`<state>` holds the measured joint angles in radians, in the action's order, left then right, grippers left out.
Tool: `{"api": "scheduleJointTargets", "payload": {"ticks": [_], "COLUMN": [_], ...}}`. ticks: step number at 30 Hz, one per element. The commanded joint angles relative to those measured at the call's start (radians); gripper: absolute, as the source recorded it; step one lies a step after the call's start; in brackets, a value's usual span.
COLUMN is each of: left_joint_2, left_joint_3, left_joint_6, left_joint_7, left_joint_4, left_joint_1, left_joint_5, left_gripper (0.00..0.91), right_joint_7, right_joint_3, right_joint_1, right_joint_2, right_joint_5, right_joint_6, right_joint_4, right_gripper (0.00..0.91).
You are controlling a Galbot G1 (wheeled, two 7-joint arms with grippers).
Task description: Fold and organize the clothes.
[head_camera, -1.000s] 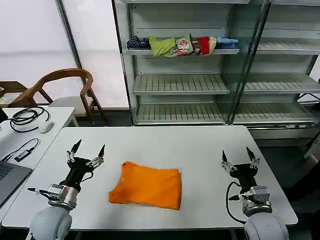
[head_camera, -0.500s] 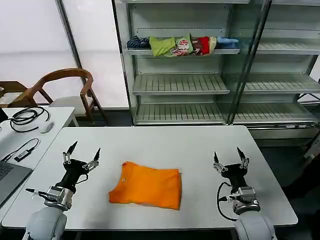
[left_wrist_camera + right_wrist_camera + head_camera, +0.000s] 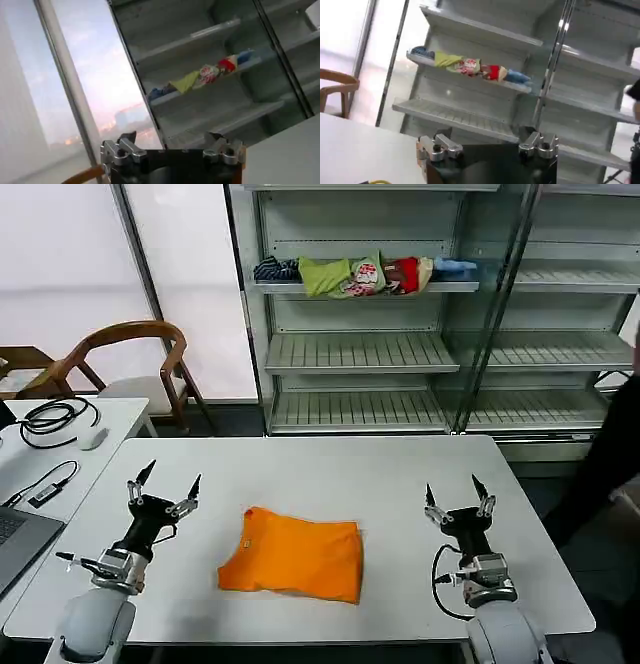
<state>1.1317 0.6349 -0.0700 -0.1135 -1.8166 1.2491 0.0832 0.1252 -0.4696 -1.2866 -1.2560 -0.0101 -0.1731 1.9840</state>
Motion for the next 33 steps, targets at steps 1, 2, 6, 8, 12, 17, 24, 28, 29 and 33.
{"api": "scheduleJointTargets", "payload": {"ticks": [1,2,6,8,12,17,24,28,29,33], "left_joint_2": [-0.005,-0.006,-0.009,-0.011,-0.011,-0.010,-0.015,-0.014,-0.014,-0.014], "left_joint_3": [-0.021,-0.022,-0.022,-0.020,-0.018,-0.015,-0.022,-0.028,-0.029,-0.029], "left_joint_6": [-0.011,-0.012,-0.011,-0.012,-0.011,-0.015,-0.027,-0.040,-0.041,-0.042], "left_joint_7": [0.003,0.003,0.003,0.003,0.006,0.007,0.003,0.002,0.004,0.004], "left_joint_4": [0.039,0.045,0.056,0.058,0.065,0.071,0.084,0.092,0.093,0.095], "left_joint_1": [-0.045,-0.050,-0.058,-0.057,-0.054,-0.051,-0.057,-0.068,-0.070,-0.077], "left_joint_5": [-0.018,-0.022,-0.024,-0.024,-0.024,-0.024,-0.024,-0.033,-0.033,-0.032], "left_gripper": [0.907,0.907,0.907,0.907,0.907,0.907,0.907,0.907,0.907,0.907], "right_joint_7": [0.000,0.000,0.000,-0.001,-0.006,-0.004,-0.028,-0.029,-0.029,-0.027], "right_joint_3": [0.013,0.014,0.017,0.019,0.023,0.025,0.019,0.016,0.016,0.015], "right_joint_1": [0.026,0.029,0.038,0.041,0.052,0.071,0.081,0.082,0.082,0.082], "right_joint_2": [-0.005,-0.006,-0.009,-0.007,-0.008,-0.012,-0.009,-0.008,-0.009,-0.009], "right_joint_5": [0.007,0.007,0.006,0.002,-0.001,0.001,0.007,0.015,0.018,0.033], "right_joint_6": [0.002,0.002,0.002,0.002,0.005,0.015,0.009,0.020,0.023,0.042], "right_joint_4": [-0.029,-0.035,-0.046,-0.049,-0.065,-0.084,-0.079,-0.078,-0.078,-0.079], "right_gripper": [0.907,0.907,0.907,0.907,0.907,0.907,0.907,0.907,0.907,0.907]}}
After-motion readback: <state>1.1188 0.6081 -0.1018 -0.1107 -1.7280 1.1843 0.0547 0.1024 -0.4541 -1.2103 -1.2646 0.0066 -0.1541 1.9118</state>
